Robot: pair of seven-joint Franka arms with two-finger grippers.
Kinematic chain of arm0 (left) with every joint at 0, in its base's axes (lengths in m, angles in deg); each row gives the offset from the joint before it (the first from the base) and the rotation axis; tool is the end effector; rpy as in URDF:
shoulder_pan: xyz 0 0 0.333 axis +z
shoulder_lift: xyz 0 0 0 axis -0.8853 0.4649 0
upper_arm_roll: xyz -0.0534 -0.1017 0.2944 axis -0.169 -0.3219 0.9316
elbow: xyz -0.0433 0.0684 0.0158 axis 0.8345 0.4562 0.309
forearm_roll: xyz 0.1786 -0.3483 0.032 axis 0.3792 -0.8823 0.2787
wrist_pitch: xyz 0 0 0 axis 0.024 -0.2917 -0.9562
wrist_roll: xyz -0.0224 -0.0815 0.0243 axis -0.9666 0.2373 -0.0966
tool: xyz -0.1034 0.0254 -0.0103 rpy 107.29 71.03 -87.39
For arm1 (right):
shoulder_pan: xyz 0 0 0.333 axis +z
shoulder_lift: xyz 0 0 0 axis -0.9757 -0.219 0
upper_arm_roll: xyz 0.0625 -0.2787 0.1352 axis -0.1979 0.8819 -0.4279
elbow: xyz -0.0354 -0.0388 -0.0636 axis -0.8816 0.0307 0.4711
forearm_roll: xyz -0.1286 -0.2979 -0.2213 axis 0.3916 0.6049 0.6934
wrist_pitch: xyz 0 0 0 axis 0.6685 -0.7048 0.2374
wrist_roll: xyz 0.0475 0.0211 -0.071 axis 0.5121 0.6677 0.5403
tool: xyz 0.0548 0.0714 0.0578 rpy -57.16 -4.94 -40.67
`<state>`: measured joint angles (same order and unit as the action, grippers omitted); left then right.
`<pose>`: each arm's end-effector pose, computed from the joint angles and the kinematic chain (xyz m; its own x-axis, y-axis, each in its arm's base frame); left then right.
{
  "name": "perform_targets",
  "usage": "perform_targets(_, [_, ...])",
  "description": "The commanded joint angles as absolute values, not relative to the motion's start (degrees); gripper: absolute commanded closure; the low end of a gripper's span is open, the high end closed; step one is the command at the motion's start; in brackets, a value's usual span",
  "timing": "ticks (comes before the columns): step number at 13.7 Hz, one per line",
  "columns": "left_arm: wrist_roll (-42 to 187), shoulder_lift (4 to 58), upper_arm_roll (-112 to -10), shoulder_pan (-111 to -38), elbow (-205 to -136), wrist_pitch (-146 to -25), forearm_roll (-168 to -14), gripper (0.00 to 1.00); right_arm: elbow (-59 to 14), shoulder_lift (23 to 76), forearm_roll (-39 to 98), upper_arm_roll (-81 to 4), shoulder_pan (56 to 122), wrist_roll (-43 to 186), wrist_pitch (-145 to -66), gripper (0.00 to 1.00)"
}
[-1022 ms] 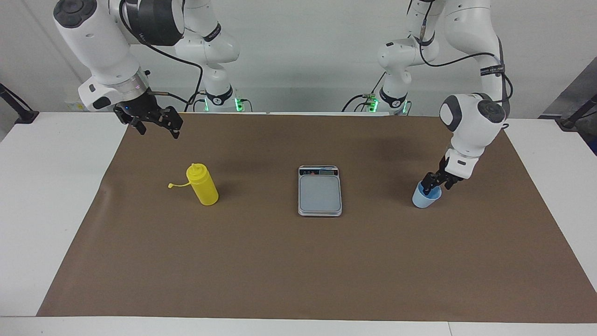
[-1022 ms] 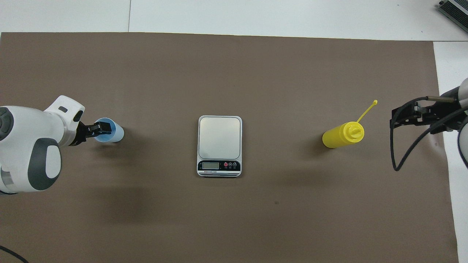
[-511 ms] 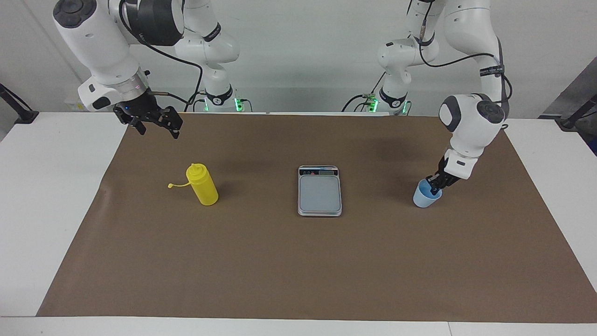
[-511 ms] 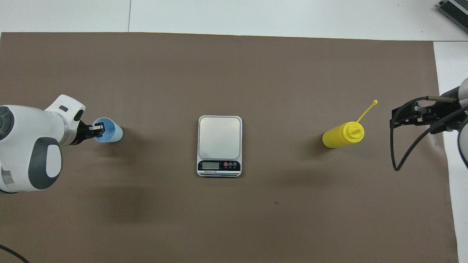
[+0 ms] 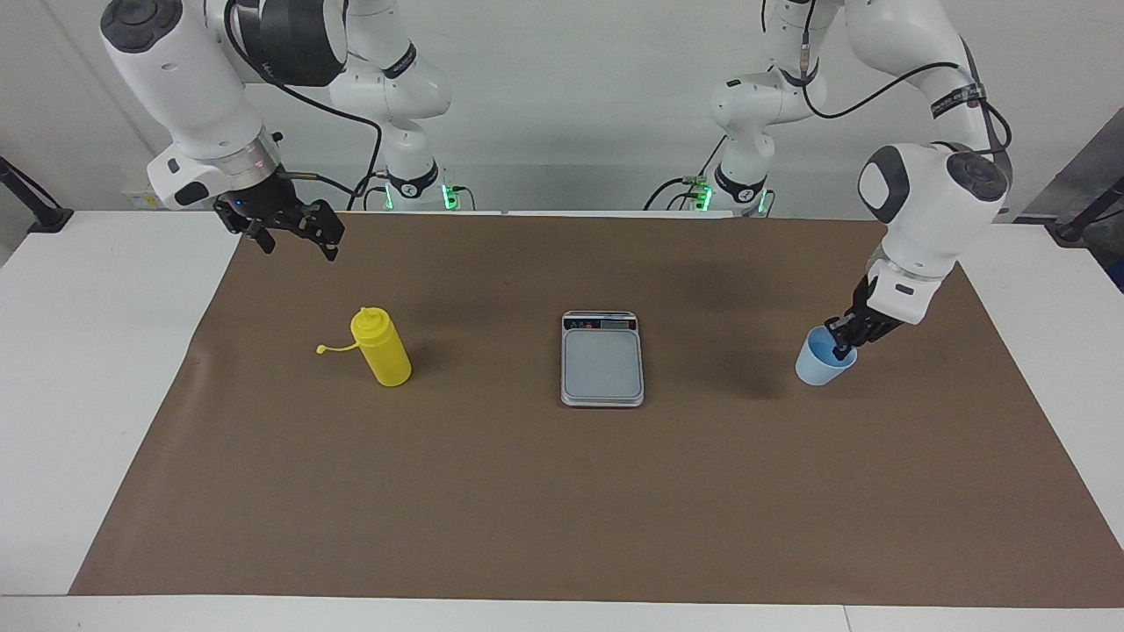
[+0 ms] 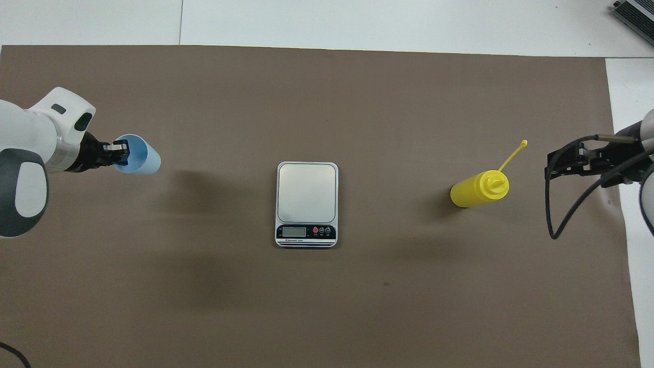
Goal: Pour seasoning into cup on scale with both arms
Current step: 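Lift the blue cup with the left gripper and place it on the scale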
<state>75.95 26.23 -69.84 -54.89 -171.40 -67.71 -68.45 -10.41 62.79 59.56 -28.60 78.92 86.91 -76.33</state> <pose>0.5884 -0.0430 0.4569 0.9834 0.1601 0.0854 0.1537 -0.9851 0.0772 0.5589 -0.0108 0.5932 0.9847 -0.1503 -0.0880 -0.1505 -0.9886 0.0043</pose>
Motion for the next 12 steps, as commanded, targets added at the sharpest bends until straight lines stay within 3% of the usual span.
perform_targets(1, [75.20,26.77,-69.29,-59.11,-166.04,-61.96,-68.52,1.00,-11.36,63.79,58.65,-29.21,77.97,87.66,-76.67,0.00])
perform_targets(7, [63.87,27.64,-69.38,-71.42,-163.30,-61.24,-64.39,1.00,-11.36,63.70,58.65,-29.21,77.97,87.66,-76.67,0.00])
perform_targets(12, [56.49,31.94,-69.29,-78.98,-159.36,-61.68,-64.39,1.00,-11.36,63.79,58.65,-29.21,77.97,87.66,-76.67,0.00])
